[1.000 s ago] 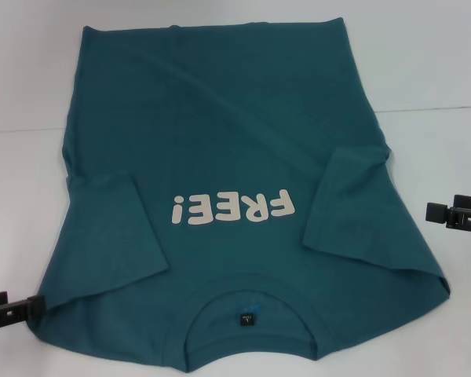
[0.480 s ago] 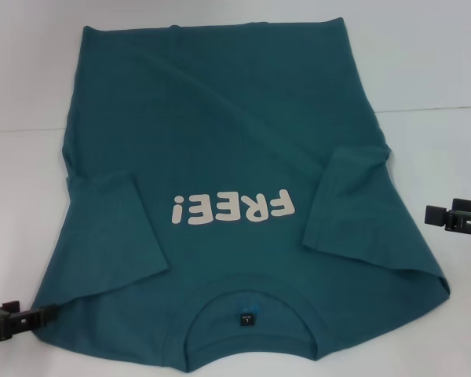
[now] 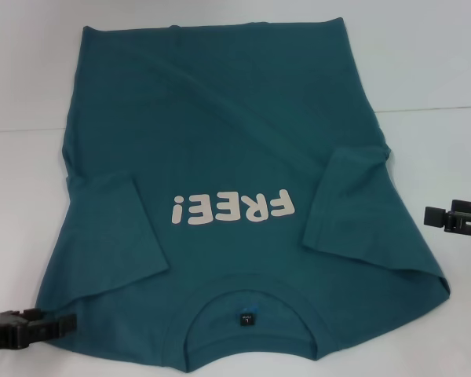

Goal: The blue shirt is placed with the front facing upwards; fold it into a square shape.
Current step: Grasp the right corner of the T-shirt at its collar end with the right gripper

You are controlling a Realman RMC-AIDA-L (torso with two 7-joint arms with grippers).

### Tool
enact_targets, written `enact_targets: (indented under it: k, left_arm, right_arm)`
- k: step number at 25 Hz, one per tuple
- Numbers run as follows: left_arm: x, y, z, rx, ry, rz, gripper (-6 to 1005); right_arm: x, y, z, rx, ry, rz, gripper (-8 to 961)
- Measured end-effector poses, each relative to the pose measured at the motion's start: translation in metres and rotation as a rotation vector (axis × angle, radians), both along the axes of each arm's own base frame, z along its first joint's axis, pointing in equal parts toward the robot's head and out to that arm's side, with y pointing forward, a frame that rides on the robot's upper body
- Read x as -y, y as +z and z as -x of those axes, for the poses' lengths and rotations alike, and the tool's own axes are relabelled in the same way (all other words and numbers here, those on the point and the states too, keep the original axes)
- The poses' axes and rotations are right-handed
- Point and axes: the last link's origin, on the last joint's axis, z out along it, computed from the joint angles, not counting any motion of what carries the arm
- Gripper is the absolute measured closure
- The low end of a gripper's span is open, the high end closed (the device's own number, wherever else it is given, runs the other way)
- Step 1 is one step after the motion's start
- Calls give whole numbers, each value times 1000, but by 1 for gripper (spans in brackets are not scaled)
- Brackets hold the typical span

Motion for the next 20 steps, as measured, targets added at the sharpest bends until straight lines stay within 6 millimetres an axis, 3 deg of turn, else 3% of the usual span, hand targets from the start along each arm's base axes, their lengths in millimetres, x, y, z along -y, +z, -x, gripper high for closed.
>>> enact_targets:
  k: [10, 20]
  left_arm:
    - [-3, 13, 6, -48, 14, -64, 153]
    - [-2, 4, 13, -77, 36, -40, 202]
  right_arm:
    - [3, -1, -2, -2, -9, 1, 6]
    - [4, -2, -2, -9, -10, 7, 6]
